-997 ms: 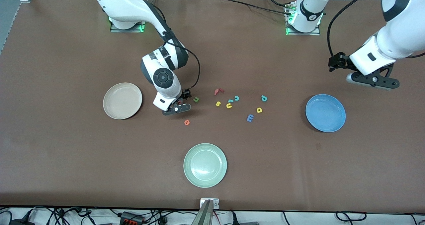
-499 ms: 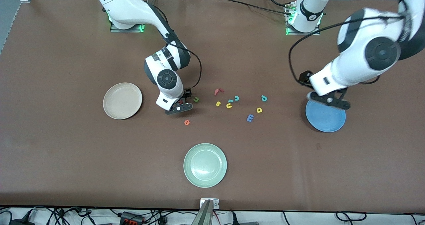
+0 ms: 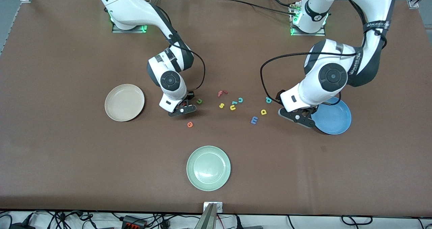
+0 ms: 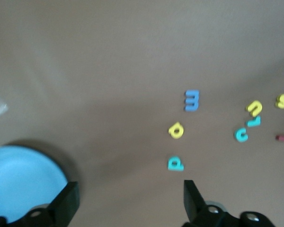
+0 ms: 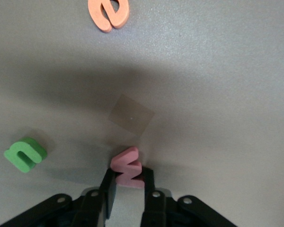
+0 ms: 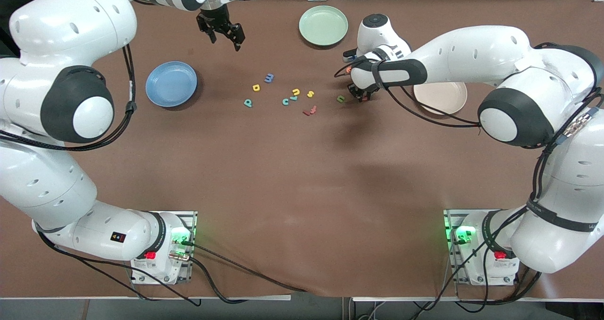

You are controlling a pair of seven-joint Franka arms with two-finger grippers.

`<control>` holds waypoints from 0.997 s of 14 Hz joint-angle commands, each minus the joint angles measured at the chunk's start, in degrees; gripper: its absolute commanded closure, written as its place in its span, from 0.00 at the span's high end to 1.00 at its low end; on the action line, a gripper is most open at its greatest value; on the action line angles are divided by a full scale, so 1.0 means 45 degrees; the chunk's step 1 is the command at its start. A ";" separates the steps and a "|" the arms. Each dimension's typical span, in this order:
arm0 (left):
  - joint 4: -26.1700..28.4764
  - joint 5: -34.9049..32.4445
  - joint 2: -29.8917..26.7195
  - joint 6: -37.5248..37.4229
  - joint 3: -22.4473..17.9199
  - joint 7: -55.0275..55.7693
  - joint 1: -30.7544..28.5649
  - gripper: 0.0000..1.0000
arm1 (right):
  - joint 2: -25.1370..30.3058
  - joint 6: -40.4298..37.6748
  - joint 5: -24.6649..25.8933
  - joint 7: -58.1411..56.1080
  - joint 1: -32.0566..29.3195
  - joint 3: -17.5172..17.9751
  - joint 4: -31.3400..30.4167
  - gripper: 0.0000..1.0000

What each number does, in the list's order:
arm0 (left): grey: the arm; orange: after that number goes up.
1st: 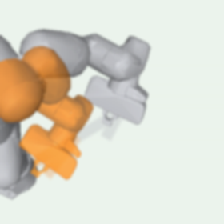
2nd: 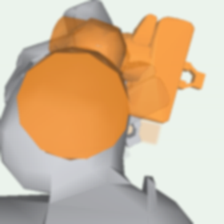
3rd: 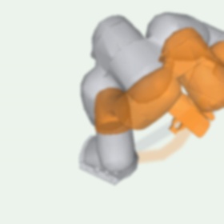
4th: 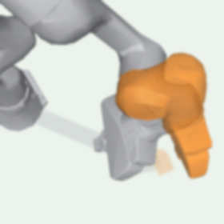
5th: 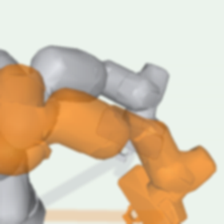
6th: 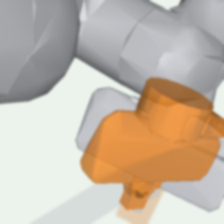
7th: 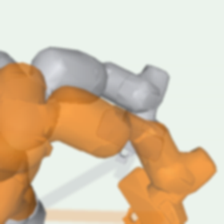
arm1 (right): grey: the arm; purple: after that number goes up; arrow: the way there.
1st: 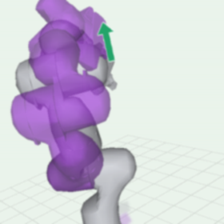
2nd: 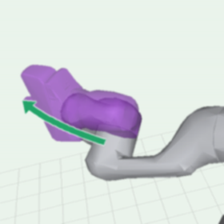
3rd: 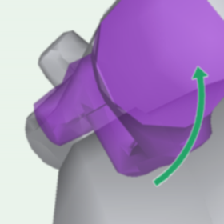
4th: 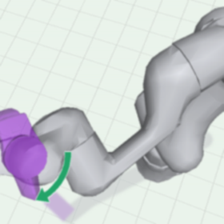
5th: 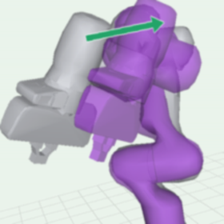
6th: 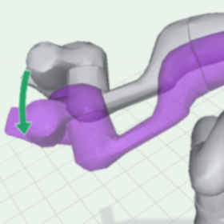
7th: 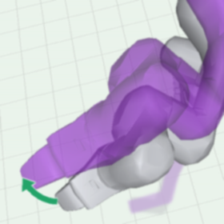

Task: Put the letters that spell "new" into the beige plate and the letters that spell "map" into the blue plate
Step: 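Carry the pink w to the beige plate while the left gripper grasps blue m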

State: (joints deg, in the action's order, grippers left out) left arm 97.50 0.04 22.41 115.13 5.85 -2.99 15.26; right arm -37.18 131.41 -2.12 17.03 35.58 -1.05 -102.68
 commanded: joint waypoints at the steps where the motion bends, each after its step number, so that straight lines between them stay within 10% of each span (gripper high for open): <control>1: 0.0497 0.0050 0.0681 0.1769 -0.0108 0.0290 0.1021 0.95 | 0.0058 0.0016 -0.0077 -0.0072 0.0140 -0.0118 0.0004 0.10; 7: 0.2492 -0.0028 0.2165 0.7124 -0.0128 0.1055 0.2077 0.96 | 0.1890 -0.1893 -0.0057 -0.0170 -0.1105 -0.0857 -0.0034 0.03; 14: 0.2201 -0.0028 0.3515 0.8847 -0.0362 0.1074 0.2352 0.81 | 0.2793 -0.3169 0.0001 -0.0796 -0.3824 -0.1190 -0.1652 0.05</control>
State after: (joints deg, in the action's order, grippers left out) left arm 108.65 0.03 37.21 153.46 5.51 1.54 25.00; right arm -26.24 116.04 -2.09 12.74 18.29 -6.62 -104.99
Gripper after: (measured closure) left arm 0.159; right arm 0.722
